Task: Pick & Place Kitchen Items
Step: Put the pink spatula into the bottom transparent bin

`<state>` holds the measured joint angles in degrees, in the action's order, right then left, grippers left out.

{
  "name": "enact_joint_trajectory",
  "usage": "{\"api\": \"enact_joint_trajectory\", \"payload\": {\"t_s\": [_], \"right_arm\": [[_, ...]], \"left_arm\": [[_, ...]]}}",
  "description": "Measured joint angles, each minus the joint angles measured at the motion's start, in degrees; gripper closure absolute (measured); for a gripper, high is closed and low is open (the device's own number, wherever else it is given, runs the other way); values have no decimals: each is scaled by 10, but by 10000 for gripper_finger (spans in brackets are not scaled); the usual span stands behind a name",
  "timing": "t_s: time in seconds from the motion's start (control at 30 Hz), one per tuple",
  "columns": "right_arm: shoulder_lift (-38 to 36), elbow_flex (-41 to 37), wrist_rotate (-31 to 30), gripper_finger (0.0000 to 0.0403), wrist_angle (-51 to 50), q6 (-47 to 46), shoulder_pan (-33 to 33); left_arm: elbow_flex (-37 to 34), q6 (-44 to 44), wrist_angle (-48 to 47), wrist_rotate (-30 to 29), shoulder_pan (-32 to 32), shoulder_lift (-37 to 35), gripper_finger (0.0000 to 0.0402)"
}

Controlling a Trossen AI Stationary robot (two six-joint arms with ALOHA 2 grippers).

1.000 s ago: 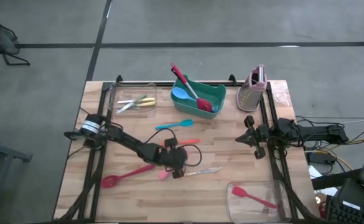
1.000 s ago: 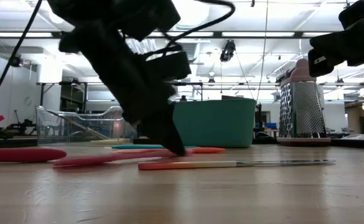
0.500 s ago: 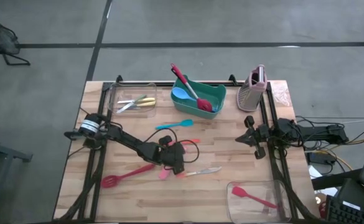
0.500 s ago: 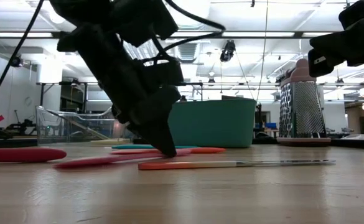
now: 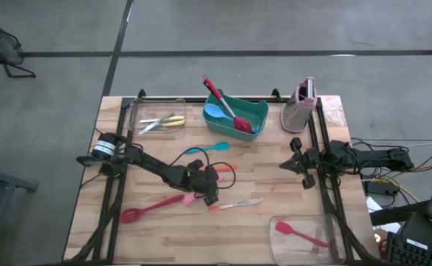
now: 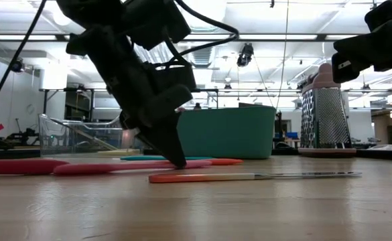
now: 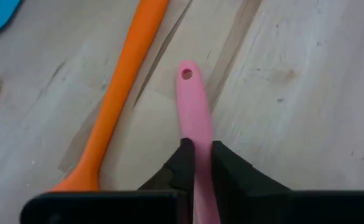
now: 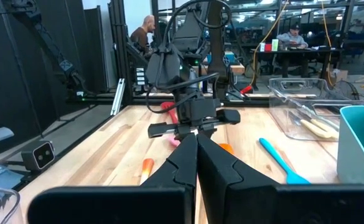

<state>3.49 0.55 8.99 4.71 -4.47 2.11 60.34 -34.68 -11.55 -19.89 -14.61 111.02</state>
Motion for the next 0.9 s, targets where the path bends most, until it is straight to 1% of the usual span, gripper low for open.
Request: {"api": "enact_joint_trajectory", "payload": {"t_s": [0.37,0.43,0.53,0.6,0.7,0.73,0.8,0.9], "right_arm": [[0,0,0,394,0,0,0],[0,0,0,394,0,0,0],[0,0,0,394,0,0,0],[0,0,0,394,0,0,0],[0,0,0,394,0,0,0],[0,0,0,394,0,0,0],[0,0,0,394,0,0,0],[0,0,0,394,0,0,0]], "left_arm": [[1,27,-8,-10,2,-30,377],[2,26,-15,0,6,-30,377],[1,2,-21,12,11,-30,375],[1,1,-25,26,11,-42,370],[-4,-11,-58,43,8,-76,361],[-6,-13,-83,47,7,-93,357],[-6,-19,-103,48,5,-130,348],[-10,-44,-147,47,3,-191,324]]}}
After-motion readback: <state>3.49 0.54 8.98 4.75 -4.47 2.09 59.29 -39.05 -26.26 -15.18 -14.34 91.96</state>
